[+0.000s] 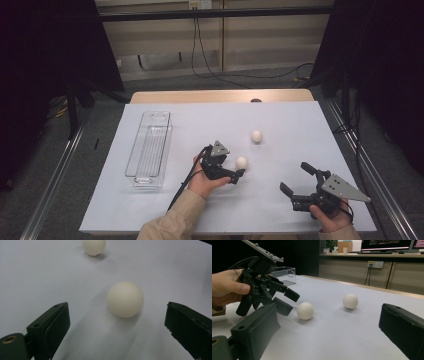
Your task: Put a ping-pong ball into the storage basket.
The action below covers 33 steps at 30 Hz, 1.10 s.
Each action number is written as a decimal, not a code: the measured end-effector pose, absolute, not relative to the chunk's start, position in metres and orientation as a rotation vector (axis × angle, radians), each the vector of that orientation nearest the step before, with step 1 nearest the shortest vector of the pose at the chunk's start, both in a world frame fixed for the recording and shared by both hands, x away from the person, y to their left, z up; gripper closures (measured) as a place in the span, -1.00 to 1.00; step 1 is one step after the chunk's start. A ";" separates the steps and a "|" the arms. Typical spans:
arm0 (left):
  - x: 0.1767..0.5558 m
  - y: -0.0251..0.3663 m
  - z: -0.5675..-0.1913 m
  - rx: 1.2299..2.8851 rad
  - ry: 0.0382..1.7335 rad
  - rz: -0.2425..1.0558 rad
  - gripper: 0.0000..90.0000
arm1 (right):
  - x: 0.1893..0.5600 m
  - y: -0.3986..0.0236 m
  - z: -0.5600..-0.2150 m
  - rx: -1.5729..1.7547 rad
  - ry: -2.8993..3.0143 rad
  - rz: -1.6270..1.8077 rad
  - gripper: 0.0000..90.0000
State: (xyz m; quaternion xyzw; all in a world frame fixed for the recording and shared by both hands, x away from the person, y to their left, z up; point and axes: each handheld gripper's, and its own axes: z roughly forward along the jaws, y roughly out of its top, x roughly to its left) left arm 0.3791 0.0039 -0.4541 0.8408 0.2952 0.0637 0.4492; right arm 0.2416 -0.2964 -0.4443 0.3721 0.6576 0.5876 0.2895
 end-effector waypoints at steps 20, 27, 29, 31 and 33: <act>0.383 -0.005 -0.453 2.106 0.722 0.160 -0.85 | 0.242 -0.297 -0.444 0.997 1.751 1.568 -0.96; 0.384 -0.008 -0.455 2.116 0.713 0.170 -0.80 | 0.242 -0.297 -0.444 0.993 1.754 1.569 -0.96; 0.384 -0.008 -0.455 2.114 0.711 0.168 -0.77 | 0.242 -0.296 -0.444 0.994 1.754 1.568 -0.96; 0.384 -0.007 -0.454 2.116 0.704 0.170 -0.74 | 0.242 -0.296 -0.444 0.994 1.754 1.568 -0.96; 0.384 -0.007 -0.454 2.119 0.696 0.174 -0.72 | 0.242 -0.297 -0.444 0.993 1.754 1.568 -0.96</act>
